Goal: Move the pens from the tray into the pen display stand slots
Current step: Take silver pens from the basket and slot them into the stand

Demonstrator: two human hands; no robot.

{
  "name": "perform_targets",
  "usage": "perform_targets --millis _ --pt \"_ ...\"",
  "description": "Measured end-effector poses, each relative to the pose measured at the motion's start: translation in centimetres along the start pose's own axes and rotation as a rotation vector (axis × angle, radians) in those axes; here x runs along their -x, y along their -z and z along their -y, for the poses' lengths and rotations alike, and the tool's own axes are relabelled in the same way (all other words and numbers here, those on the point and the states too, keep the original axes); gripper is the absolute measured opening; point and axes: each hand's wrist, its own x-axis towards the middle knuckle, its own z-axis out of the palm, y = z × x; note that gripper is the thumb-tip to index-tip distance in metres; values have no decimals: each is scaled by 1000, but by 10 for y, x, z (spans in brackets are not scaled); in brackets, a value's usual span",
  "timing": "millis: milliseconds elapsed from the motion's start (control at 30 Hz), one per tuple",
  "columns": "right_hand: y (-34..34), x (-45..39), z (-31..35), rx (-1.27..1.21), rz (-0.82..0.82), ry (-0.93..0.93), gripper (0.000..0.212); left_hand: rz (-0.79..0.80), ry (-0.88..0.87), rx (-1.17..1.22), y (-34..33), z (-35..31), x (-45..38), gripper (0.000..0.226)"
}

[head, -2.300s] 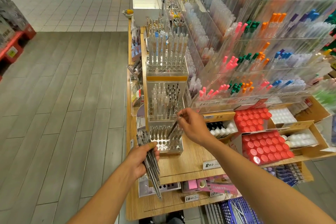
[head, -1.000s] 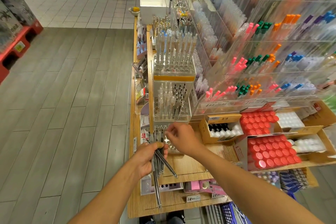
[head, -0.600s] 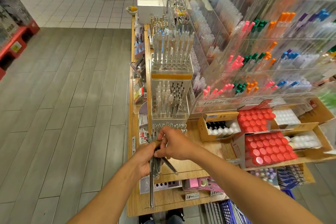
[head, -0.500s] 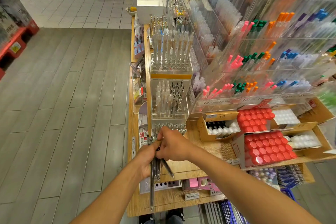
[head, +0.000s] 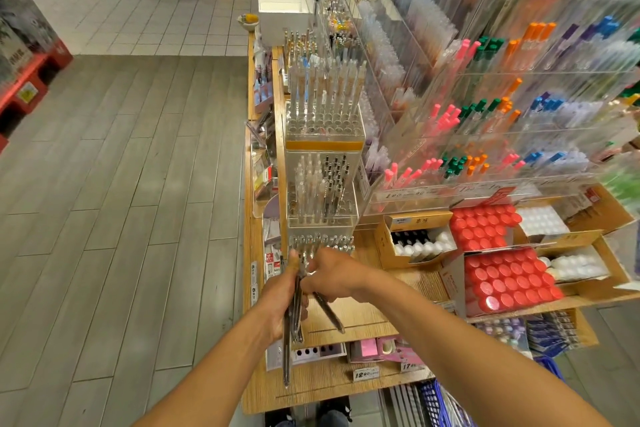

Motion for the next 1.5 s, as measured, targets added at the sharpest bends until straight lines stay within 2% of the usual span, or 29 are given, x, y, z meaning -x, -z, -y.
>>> perform_targets --millis 100,200,267,333,433,500,600,700,733,833,1000,1200,1267,1400,1500 --pt "17 5 -9 -89 79 -47 7 28 38 75 4 -6 1 55" --pt "31 7 -21 -195 94 -77 21 94 50 142 6 -10 1 48" --pt "36 7 -26 -276 65 -78 14 101 41 152 6 -12 1 42" --pt "41 4 -30 -342 -1 -64 15 92 42 145 6 -13 1 37" --pt "42 -2 -35 -321 -146 -3 33 91 52 137 8 -14 0 30" --pt "42 -6 -35 -266 -286 46 28 100 55 153 11 -14 0 26" --pt "42 -12 -36 -339 -403 149 5 90 52 171 16 -14 -1 26" --pt "39 -15 -34 -420 -443 209 17 73 53 177 21 -13 -4 26" --pt "39 -16 -32 -419 -452 227 15 69 56 177 22 -12 -5 25" --pt "35 -17 -27 -311 -476 265 18 65 62 180 25 -11 -8 24" --pt "31 -25 -26 30 -467 292 20 71 60 185 29 -10 -11 25" --pt "32 -32 -35 218 -482 332 40 66 55 195 32 -10 -13 27" --pt "30 -35 -38 255 -487 311 34 63 55 200 33 -9 -14 28" --pt "28 -41 -40 364 -485 292 9 59 58 201 33 -10 -14 31" --pt "26 -43 -43 400 -528 319 7 45 55 202 32 -12 -13 31"
